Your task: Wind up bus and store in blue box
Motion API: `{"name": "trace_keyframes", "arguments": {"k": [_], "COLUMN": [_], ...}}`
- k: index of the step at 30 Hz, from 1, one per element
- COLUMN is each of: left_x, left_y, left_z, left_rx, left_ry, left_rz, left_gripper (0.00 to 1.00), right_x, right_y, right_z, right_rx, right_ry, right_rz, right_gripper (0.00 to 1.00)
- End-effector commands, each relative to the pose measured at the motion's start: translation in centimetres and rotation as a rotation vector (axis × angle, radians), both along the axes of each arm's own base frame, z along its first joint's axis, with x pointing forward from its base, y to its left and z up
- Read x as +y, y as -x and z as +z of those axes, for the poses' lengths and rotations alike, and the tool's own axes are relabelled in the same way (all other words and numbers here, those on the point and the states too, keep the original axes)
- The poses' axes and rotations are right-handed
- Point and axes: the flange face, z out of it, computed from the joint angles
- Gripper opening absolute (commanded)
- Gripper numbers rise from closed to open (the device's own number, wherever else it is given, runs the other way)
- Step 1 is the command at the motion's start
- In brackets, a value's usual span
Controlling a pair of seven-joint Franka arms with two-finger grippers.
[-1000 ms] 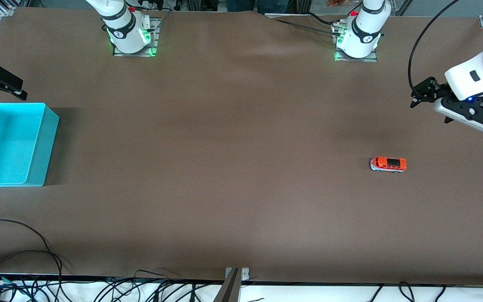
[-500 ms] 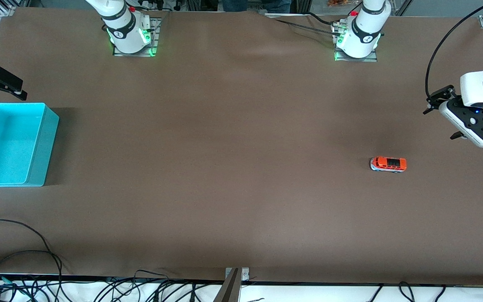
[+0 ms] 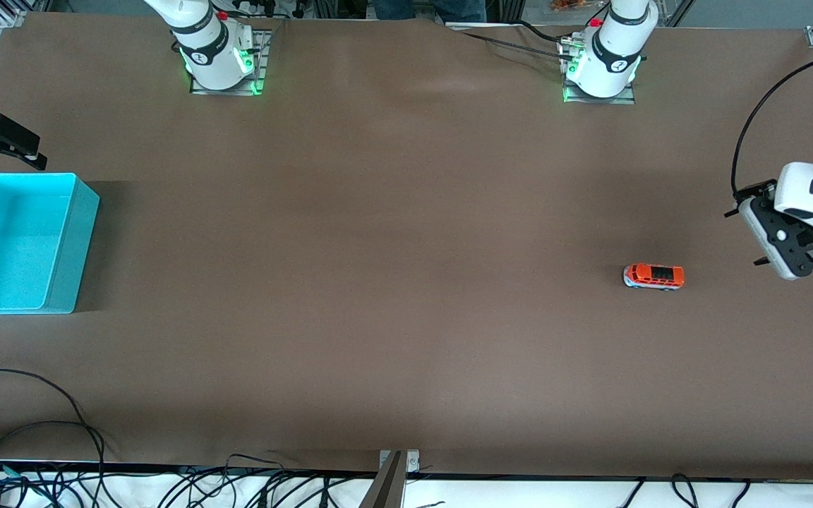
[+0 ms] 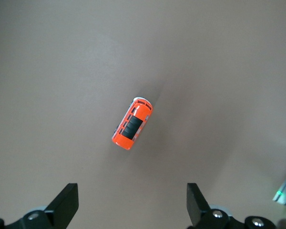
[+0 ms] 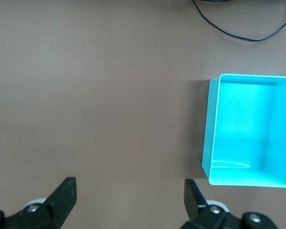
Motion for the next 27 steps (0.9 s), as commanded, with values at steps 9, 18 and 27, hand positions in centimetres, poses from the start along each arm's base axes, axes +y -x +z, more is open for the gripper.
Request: {"name": "trace_keyframes", "arguments": {"k": [9,18,27], "left_x": [-1.1,-1.9,-2.5], "left_y": [-1.5,0.4,1.0], "left_z": [-11.9,-17.5,-20.2], "left_rx": [0.002,0.004,-0.045], "left_ry": [0.029,-0.002,-0.066], "left_rz": [-0.311,-0.482,-0.567], "left_gripper": [1.0,1.0,1.0], "right_x": [-0.2,-0.2,-0.2], "right_y": [-0.2,-0.2,-0.2], "right_z": [0.5,0.5,0.4], "right_rx": [-0.006,-0.006,-0.005], "right_ry": [-0.006,-0.006,-0.006], "right_rz": [0.004,0.004,0.004], "right_gripper": [1.0,1.0,1.0]}}
